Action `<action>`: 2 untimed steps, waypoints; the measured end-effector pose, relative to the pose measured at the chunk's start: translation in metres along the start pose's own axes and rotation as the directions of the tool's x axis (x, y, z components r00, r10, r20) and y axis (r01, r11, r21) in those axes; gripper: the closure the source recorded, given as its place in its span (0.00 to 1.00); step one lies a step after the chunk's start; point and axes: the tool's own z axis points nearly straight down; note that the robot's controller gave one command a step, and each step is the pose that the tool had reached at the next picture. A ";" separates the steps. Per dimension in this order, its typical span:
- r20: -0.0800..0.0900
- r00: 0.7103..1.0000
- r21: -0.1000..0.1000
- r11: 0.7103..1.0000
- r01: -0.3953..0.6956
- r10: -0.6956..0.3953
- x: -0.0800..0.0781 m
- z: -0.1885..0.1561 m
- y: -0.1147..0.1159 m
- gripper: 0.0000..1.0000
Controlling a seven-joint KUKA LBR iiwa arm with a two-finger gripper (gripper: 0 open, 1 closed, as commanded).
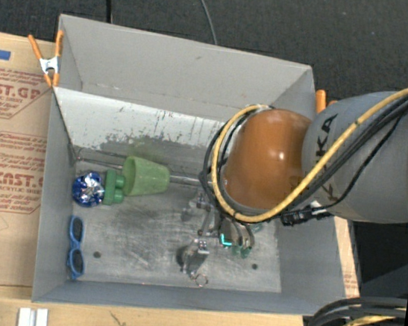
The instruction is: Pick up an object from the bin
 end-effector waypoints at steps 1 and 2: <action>0.016 0.988 -0.005 0.988 -0.151 0.151 0.006 0.096 -0.057 0.00; 0.008 0.969 -0.003 0.969 -0.246 0.246 0.008 0.067 -0.030 0.00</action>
Offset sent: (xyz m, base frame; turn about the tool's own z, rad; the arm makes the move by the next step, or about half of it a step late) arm -0.0094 -0.0578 -0.0976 0.1492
